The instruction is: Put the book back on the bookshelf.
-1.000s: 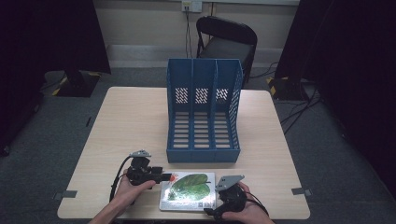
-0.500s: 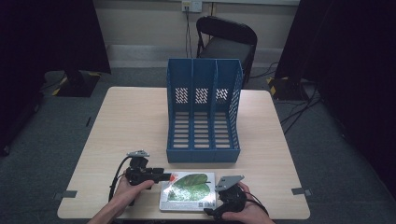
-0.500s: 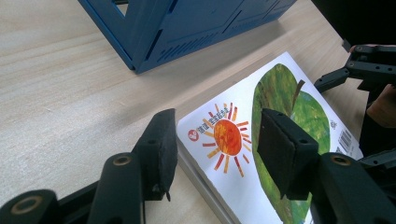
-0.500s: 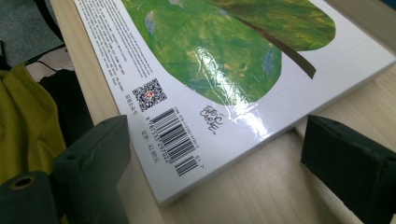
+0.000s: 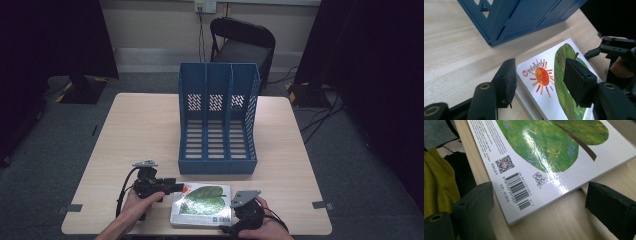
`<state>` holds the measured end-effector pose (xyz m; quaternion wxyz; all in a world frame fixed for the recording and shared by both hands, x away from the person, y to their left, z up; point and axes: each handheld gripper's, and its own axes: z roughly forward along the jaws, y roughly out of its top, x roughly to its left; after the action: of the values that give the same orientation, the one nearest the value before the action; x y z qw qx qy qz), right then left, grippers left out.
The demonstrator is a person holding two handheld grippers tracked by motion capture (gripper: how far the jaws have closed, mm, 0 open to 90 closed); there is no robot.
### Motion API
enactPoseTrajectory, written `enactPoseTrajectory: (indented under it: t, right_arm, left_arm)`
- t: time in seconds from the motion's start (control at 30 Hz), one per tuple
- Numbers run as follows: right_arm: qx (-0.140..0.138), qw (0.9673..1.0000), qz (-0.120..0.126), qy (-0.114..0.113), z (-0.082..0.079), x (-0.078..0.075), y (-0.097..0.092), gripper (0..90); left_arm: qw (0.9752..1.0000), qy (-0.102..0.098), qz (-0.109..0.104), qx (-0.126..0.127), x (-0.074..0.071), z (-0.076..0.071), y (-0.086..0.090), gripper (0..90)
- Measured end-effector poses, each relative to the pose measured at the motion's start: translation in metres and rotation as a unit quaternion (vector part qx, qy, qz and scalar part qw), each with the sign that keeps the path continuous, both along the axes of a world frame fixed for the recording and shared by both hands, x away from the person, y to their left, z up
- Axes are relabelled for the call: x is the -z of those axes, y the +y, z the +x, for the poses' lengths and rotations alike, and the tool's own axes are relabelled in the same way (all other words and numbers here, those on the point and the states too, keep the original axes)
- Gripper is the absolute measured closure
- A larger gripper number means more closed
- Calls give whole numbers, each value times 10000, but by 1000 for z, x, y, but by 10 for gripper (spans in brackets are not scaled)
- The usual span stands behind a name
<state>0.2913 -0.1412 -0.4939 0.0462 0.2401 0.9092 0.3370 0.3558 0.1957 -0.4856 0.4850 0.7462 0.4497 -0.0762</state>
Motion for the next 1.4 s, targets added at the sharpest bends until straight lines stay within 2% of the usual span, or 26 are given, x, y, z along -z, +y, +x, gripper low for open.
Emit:
enactPoseTrajectory:
  t: [0.07, 0.1, 0.13, 0.17, 0.2, 0.23, 0.33, 0.37, 0.47, 0.5, 0.6, 0.63, 0.67, 0.7, 0.73, 0.93, 1.1, 1.2, 1.23, 1.3, 1.4]
  right_arm:
    - [12, 10000, 4, -11, 0, 0, 0, 66]
    - [18, 10000, 3, -20, 0, 0, 1, 65]
    - [18, 10000, 3, -20, 0, 0, 1, 65]
    - [25, 10000, -10, -30, 0, 0, 1, 64]
    - [25, 10000, -10, -30, 0, 0, 1, 64]
    - [42, 10000, 9, -27, 0, 1, 1, 62]
    - [51, 10000, 31, -1, 1, 0, 1, 61]
    - [109, 9999, 68, 93, 2, 0, 1, 62]
    - [181, 9995, 147, 207, 5, -1, 0, 63]
    - [213, 9994, 162, 222, 6, -1, 0, 64]
    - [214, 9994, 174, 231, 6, -1, 0, 64]
    - [218, 9992, 201, 251, 6, -1, 0, 64]
    - [220, 9992, 210, 263, 6, -1, -1, 64]
    - [240, 9991, 219, 283, 7, -2, -1, 64]
    - [240, 9991, 219, 283, 7, -2, -1, 64]
    - [260, 9986, 282, 352, 7, -2, -2, 62]
    - [295, 9979, 364, 452, 8, -3, -4, 59]
    - [270, 9981, 388, 406, 8, -4, -5, 62]
    - [230, 9984, 411, 321, 7, -4, -4, 63]
    - [178, 9988, 408, 181, 5, -6, -3, 63]
    - [168, 9989, 410, 133, 5, -6, -3, 62]
  left_arm:
    - [10000, 68, -54, -35, 1, -1, 1, 437]
    - [9994, 287, -188, -101, 4, -1, 3, 437]
    - [9994, 287, -188, -101, 4, -1, 3, 437]
    - [9979, 476, -416, -159, 7, 1, 8, 438]
    - [9979, 476, -416, -159, 7, 1, 8, 445]
    - [9966, 574, -553, -190, 6, 0, 10, 447]
    - [9963, 564, -621, -192, 5, 0, 11, 446]
    - [9956, 587, -690, -223, 5, -1, 11, 442]
    - [9955, 570, -721, -231, 5, -1, 11, 437]
    - [9961, 532, -679, -185, 4, -1, 11, 437]
    - [9959, 503, -722, -214, 3, -2, 11, 437]
    - [9949, 534, -834, -197, 2, -2, 12, 437]
    - [9949, 534, -834, -197, 2, -2, 12, 437]
    - [9933, 512, -1017, -205, 0, -2, 14, 437]
    - [9933, 512, -1017, -205, 0, -2, 14, 436]
    - [9941, 233, -1050, -121, -6, -4, 12, 426]
    - [9916, -34, -1294, 11, -13, -5, 11, 407]
    - [9915, -102, -1293, 38, -15, -6, 9, 407]
    - [9912, -116, -1316, 88, -15, -5, 7, 407]
    - [9919, -59, -1262, 132, -13, -6, 2, 398]
    - [9931, 68, -1123, 325, -10, -7, -5, 426]
